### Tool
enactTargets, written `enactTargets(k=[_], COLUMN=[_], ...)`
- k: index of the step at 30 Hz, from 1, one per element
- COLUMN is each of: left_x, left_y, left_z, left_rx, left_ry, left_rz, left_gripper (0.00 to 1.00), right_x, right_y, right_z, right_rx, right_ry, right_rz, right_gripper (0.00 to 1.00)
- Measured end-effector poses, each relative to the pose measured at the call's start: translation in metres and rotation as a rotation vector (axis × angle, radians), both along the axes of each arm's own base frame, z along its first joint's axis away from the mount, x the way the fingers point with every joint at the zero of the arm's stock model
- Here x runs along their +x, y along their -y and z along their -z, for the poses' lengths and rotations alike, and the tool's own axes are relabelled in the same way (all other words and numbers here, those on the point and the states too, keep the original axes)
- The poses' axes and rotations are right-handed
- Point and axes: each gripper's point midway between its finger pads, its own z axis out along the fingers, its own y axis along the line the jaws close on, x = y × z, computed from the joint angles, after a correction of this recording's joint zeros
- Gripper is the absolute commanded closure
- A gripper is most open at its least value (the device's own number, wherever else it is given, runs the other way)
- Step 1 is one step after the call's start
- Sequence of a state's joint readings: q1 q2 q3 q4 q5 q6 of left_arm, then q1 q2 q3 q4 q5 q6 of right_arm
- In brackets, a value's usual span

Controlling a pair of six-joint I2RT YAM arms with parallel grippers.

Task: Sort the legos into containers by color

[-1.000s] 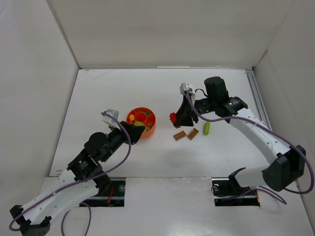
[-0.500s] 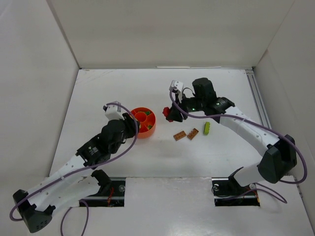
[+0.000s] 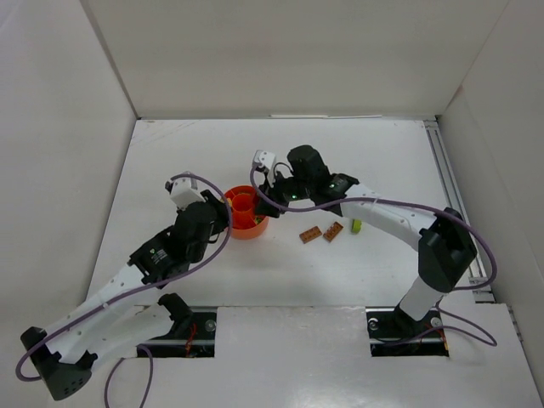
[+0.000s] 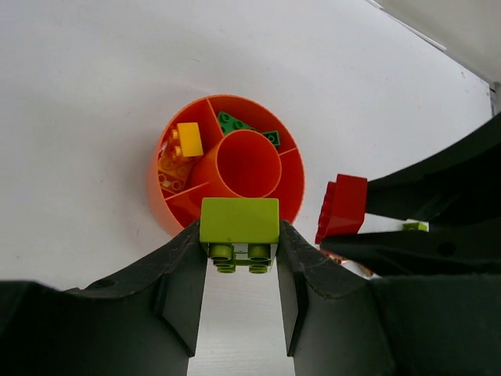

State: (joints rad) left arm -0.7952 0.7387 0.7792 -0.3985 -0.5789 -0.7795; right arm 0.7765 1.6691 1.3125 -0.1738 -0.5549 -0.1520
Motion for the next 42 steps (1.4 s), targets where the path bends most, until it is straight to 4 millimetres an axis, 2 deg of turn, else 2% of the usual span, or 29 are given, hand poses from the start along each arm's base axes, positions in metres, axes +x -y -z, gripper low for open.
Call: enactTargets(k=[4,12,18,23,42], left_x=[0.000,-0.002,-0.004,-0.005,-0.006], left_y=[-0.010,-0.020,-0.024,-0.028,-0.031], left_z=[0.000,-0.007,-0.014,-0.017,-0.017], left_rx=[0.000,-0.017,-0.028,-0.033,-0.028], left_ry=[-0.010,0.006,0.021,0.033,0.035], left_rz=[-0.057,-0.098,-0.110,-0.120,-0.130], left_gripper=[1.00,1.00,1.00,1.00,1.00], right_x=[-0.004,0.005,0.019,0.023,0.024], right_y=[-0.018,-0.043,-0.046,-0.046,-0.047], right_z=[-0.002,-0.010,0.006,0.018,0.018], right_rx=[0.010,0.061,0.053,0.032,0.032], right_ry=[0.030,0.075,0.065,0.053,0.065], right_rz=[0.026,0.248,0.362,0.398,0.431], right_gripper=[1.00,1.00,1.00,1.00,0.99])
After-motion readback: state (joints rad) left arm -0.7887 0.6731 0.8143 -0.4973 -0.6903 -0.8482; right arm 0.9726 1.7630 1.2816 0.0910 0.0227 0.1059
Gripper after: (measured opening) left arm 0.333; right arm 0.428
